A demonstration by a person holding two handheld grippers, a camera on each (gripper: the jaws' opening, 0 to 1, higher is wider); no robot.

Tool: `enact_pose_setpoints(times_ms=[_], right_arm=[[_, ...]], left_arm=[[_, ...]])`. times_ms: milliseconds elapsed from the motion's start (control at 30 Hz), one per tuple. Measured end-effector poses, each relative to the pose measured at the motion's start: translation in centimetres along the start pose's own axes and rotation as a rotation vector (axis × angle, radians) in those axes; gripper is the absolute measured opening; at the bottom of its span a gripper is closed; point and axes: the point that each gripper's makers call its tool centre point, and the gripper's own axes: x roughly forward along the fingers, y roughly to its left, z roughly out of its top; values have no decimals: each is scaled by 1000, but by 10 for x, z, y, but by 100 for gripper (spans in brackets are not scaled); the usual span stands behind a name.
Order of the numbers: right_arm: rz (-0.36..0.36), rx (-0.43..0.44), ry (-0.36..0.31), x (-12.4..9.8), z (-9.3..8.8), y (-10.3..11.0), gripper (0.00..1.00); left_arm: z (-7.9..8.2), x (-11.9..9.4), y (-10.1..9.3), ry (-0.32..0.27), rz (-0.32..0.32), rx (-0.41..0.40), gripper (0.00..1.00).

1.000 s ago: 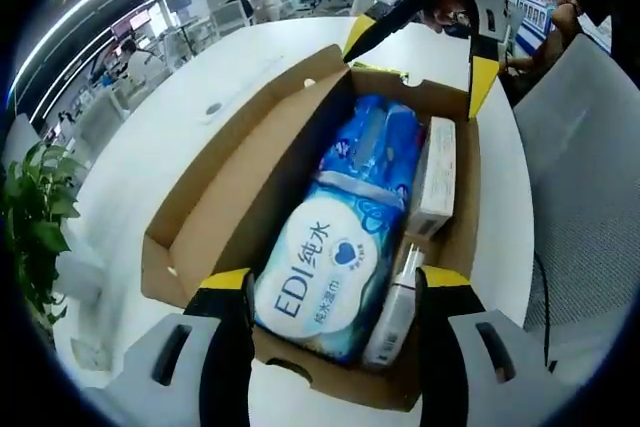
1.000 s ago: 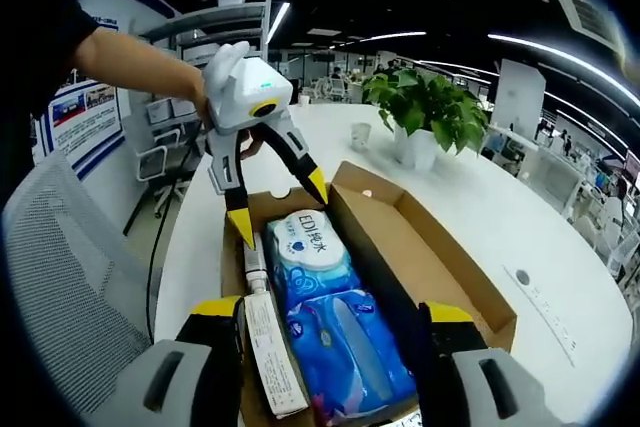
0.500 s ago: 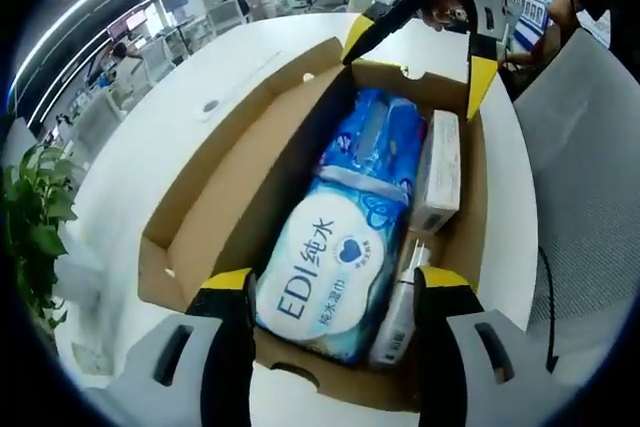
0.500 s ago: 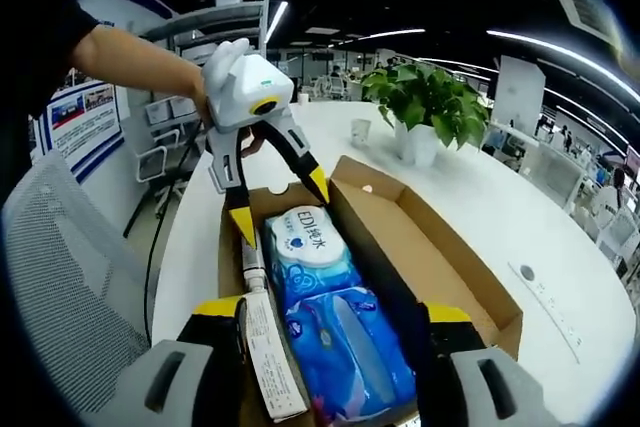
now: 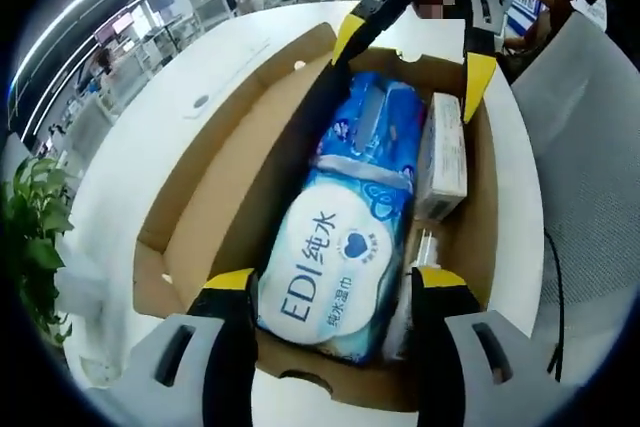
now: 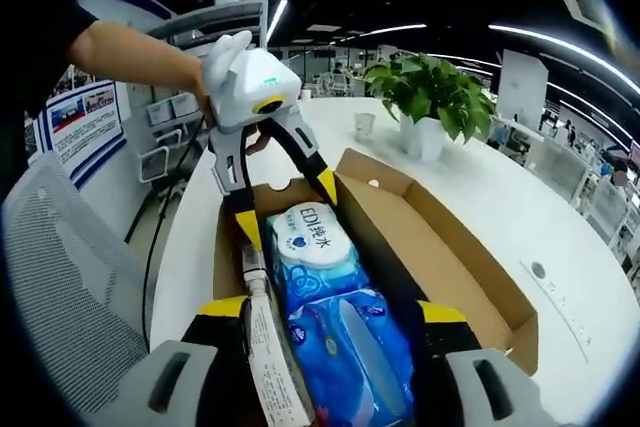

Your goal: Operate the shoe box by opening the lid, removing the specified soft item, and placing it in the target area until the item is outside and the box remains undamaged.

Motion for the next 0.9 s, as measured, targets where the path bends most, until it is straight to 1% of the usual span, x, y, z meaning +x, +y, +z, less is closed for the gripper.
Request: enact_pose_setpoints(times_ms=[233,333,400,467,700,900], right_arm=[[10,6,9,7,0,1,62],[13,3,13,10,1,1,61],[15,5,11,11,2,0,61],[17,7,11,14,3,0,61],[33,-1,22,23,5,1,60],[49,-10,29,33,7,1,59]], left_arm=[[-9,10,2,55,-18,55,60],[-16,14,4,86,-25,84,58],[-21,16,5,115,-32,116,59],[-22,16,4,131,-39,134,60],[-27,26,4,172,-73,185,61],[-28,31,3,182,-91,211,63]])
